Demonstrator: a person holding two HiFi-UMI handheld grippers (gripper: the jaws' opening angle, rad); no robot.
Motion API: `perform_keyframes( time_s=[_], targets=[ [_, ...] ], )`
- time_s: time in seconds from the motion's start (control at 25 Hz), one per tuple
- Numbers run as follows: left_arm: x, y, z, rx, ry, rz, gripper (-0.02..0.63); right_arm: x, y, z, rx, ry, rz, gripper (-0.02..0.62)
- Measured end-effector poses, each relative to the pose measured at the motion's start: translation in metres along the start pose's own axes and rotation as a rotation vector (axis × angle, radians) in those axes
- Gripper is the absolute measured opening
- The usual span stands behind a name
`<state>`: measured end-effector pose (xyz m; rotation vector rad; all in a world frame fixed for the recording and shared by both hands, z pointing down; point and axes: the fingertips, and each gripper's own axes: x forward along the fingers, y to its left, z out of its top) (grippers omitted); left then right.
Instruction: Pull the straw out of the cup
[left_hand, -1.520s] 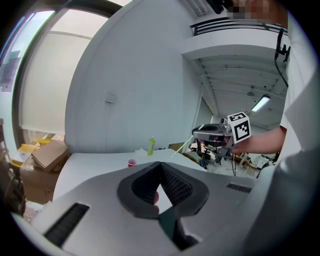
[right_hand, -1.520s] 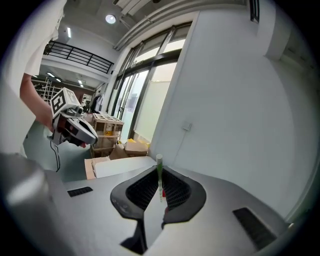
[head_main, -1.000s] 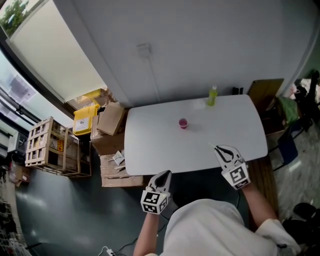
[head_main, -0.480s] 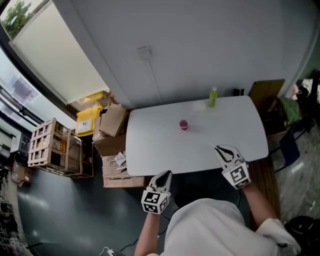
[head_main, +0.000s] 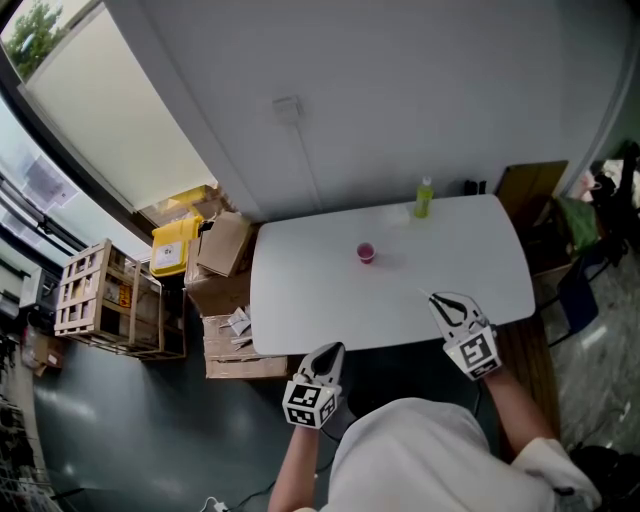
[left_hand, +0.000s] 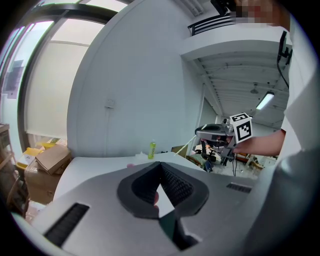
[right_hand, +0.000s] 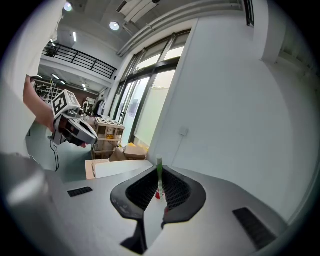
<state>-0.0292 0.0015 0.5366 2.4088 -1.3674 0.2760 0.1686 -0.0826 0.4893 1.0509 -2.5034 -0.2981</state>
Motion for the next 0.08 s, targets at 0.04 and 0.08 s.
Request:
perform_keyframes(
  time_s=[0.04,0.08],
  targets=[
    [0.0001,-0.0001,0.0001,0.000,0.001,-0.001,0.002,-0.0001,-0.0001,0.0003,0.001,-0.001,0.000,0.049],
    [0.0002,-0.0002,0.0002,0.001,0.001,-0.001,0.002,-0.0001,-0.0001,0.0007,0.002,-0.001,0.000,0.049]
  ],
)
